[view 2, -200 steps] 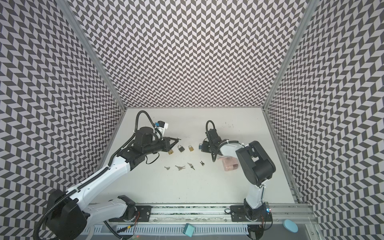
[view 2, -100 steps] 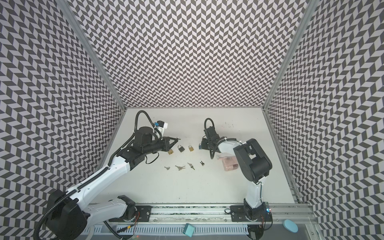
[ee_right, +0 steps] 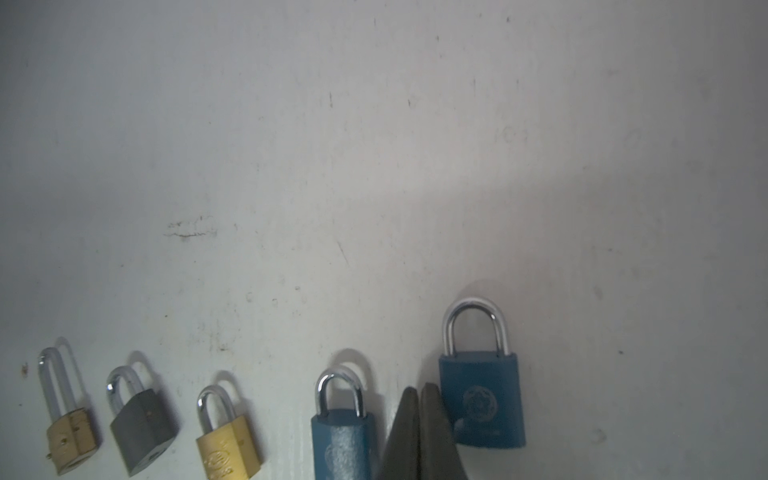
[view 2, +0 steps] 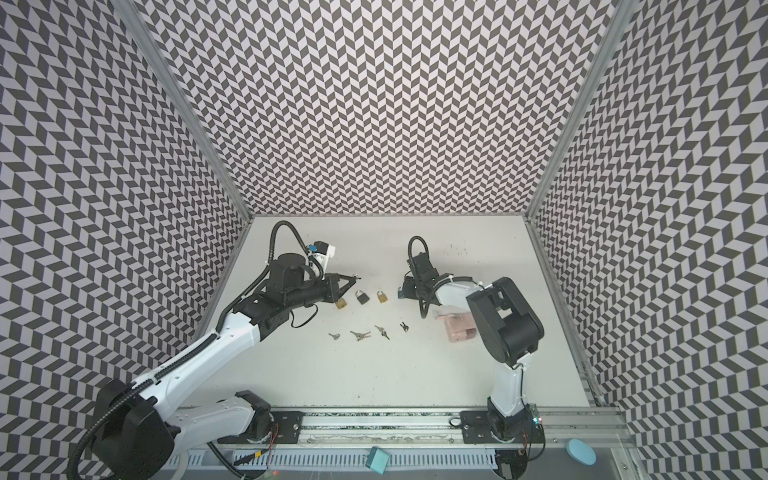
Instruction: Lock with the key
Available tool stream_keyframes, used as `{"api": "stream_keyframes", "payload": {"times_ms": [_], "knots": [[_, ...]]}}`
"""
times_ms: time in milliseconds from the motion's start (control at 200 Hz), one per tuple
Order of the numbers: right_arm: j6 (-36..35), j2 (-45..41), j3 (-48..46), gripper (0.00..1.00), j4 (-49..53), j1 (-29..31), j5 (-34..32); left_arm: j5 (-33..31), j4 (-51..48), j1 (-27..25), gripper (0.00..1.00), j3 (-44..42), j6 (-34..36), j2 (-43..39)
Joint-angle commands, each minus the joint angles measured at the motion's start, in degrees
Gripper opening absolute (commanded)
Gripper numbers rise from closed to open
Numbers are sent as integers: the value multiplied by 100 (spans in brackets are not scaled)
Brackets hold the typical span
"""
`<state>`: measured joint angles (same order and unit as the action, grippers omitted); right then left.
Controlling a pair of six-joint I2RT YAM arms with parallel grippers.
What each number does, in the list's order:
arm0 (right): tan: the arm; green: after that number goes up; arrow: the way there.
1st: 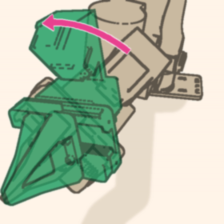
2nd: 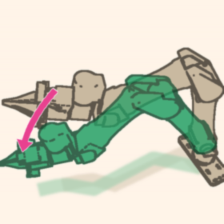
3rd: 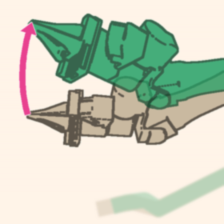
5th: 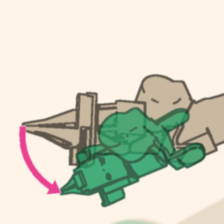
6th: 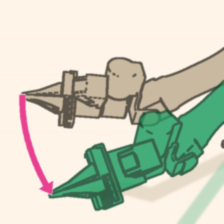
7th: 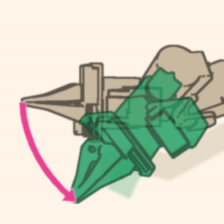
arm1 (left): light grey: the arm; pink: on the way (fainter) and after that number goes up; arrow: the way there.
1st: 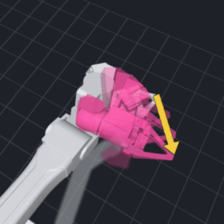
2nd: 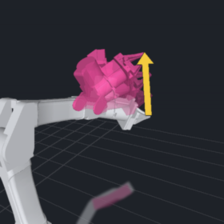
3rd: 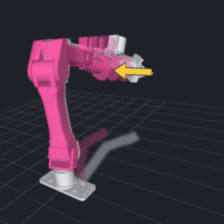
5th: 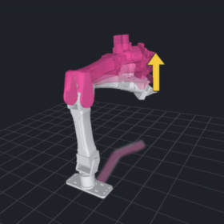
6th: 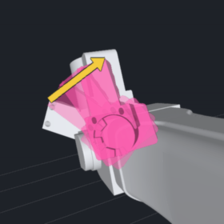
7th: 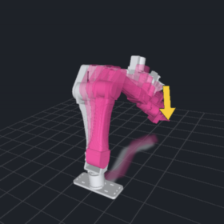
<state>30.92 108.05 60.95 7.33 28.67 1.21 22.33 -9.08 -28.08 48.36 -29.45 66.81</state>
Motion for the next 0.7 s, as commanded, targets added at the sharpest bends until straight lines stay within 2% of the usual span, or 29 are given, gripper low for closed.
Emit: {"api": "stream_keyframes", "payload": {"times_ms": [0, 315, 696], "knots": [[-159, 119, 109, 0, -95, 47, 375, 9, 30, 38, 0, -72, 45, -168], [-238, 197, 119, 0, -207, 78, 850, 37, 39, 37, 0, -78, 27, -155], [-236, 177, 166, 0, -109, 69, 303, 17, 12, 48, 0, -90, 35, -218]]}}
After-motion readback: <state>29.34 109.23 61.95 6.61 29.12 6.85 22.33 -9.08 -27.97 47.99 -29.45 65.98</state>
